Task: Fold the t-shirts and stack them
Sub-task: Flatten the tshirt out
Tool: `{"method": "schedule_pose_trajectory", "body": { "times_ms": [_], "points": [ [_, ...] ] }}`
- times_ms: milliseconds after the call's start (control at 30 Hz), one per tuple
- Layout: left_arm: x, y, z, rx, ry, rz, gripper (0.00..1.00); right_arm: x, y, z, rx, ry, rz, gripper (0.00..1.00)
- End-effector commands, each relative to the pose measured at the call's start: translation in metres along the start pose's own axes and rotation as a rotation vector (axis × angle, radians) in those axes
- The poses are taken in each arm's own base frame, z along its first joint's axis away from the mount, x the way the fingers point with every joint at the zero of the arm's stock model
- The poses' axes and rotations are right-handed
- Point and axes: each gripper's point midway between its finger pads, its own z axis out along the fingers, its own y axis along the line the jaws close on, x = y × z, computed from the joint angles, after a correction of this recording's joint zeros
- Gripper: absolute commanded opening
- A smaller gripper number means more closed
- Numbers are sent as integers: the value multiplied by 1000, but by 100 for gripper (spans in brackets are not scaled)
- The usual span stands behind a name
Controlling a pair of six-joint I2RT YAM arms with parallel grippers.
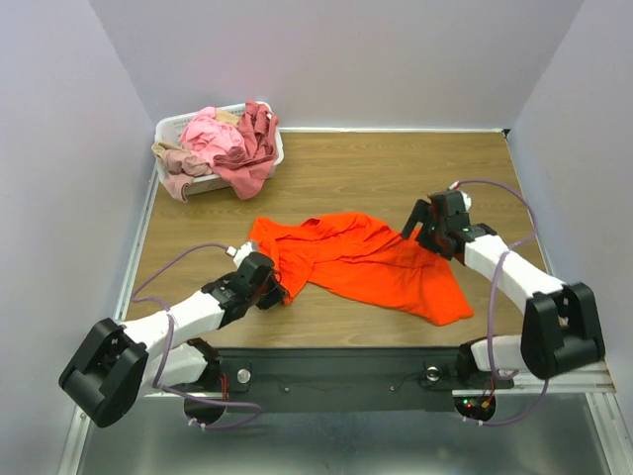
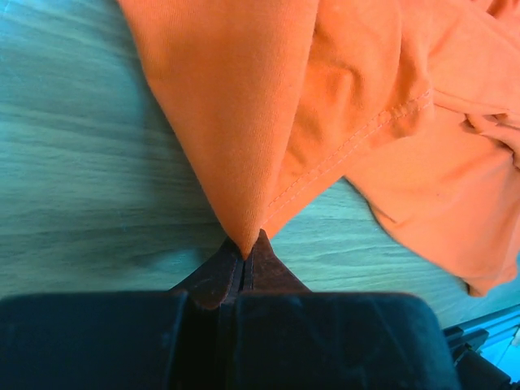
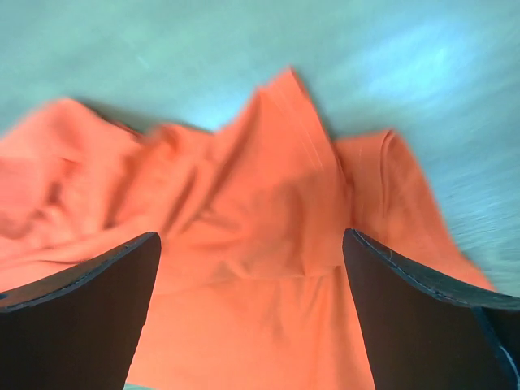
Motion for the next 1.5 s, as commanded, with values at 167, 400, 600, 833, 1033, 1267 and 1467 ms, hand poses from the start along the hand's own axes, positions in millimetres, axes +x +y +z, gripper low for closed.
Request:
{"method": "schedule_pose_trajectory", "body": {
  "times_ms": [167,400,600,833,1033,1267,1467],
  "points": [
    [-17,-9,-6,31,-81,-7,0,-63,-15,-35,113,-277,-3,100],
    [-12,-1,-2,-1,-66,-5,0,-68,-14,28,173,-130,69,77],
    [-11,0,-2,10,-68,-6,0,-70,-9,63,192,-61,-16,67],
    [-12,-1,-4,19,-72,-13,0,-38,-16,79,189,41,-14,63],
    [-12,1,-5,11,-76,-17,0,-31,-23,75,201,45,-13,51],
    [-13,1,-6,13,-79,-19,0,-28,-20,77,181,63,-28,44],
    [-12,3,-7,14,-77,-25,0,-30,-12,79,148,71,-33,23]
  ]
}}
